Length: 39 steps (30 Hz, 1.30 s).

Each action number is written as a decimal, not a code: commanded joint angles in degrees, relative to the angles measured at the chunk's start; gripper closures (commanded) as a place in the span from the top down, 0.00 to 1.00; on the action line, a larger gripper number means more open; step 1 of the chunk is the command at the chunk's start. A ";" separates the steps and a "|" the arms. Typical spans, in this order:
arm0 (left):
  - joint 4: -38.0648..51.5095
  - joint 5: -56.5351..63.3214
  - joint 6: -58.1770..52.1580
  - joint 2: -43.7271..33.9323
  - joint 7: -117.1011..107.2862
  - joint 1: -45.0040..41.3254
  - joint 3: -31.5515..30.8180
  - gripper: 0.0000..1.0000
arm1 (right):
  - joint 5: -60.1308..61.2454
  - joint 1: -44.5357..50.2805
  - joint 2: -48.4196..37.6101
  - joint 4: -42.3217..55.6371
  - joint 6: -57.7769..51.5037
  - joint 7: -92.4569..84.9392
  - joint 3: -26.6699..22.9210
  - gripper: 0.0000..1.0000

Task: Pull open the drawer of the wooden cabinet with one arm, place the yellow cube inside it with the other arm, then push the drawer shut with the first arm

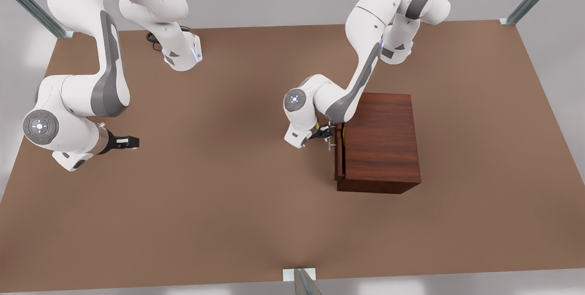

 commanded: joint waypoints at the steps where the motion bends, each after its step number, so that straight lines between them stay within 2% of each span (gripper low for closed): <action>1: -0.18 0.09 -0.14 -0.31 5.20 0.30 0.09 1.00 | 0.04 0.00 -0.06 0.02 -0.02 -0.51 0.00 1.00; 19: 0.43 -0.08 -1.02 -1.98 7.58 2.50 0.18 1.00 | 0.04 -0.26 -0.06 0.11 -0.02 -0.77 0.00 1.00; 20: 1.14 -0.43 -1.72 -4.70 5.30 2.59 0.26 1.00 | 0.04 -0.26 -0.06 0.11 -0.02 -0.77 0.00 1.00; 22: 5.44 -0.70 -11.01 -10.32 9.04 5.83 0.44 1.00 | 0.04 -0.26 -0.06 0.11 -0.02 -0.77 0.00 1.00; 25: 6.32 -5.44 -20.69 -18.06 44.28 23.49 0.44 1.00 | 0.04 -0.35 -0.06 0.20 -0.02 -0.86 0.00 1.00; 26: 6.06 -8.24 -22.80 -19.55 49.38 27.96 0.44 1.00 | 0.04 -0.35 -0.06 0.20 -0.02 -0.77 0.00 1.00; 27: 3.44 -11.07 -25.19 -22.97 57.21 33.60 0.44 1.00 | 0.12 -0.35 -0.06 0.20 -0.02 -0.69 0.00 1.00; 28: -18.89 -10.90 -10.41 -37.87 56.97 34.41 1.14 1.00 | 0.12 -0.35 -0.06 0.20 -0.11 -0.42 0.00 1.00; 29: -25.23 -10.72 -6.38 -41.98 56.97 34.41 3.33 1.00 | 0.12 -0.35 -0.06 0.20 -0.10 -0.51 0.00 1.00; 32: -8.71 -10.98 -14.11 -32.66 52.66 33.88 3.60 1.00 | 0.12 -0.35 -0.06 0.20 -0.11 -0.42 0.00 1.00; 37: -5.98 -10.80 -14.11 -30.11 53.01 32.21 3.08 1.00 | 0.12 -0.35 -0.06 0.20 -0.02 -0.69 0.00 1.00; 38: -0.81 -11.07 -15.95 -26.17 53.71 32.12 2.99 1.00 | 0.12 -0.35 -0.06 0.20 -0.02 -0.69 0.00 1.00; 39: 9.03 -11.24 -22.98 -19.75 53.72 32.12 1.76 1.00 | 0.12 -0.35 -0.06 0.20 -0.02 -0.69 0.00 1.00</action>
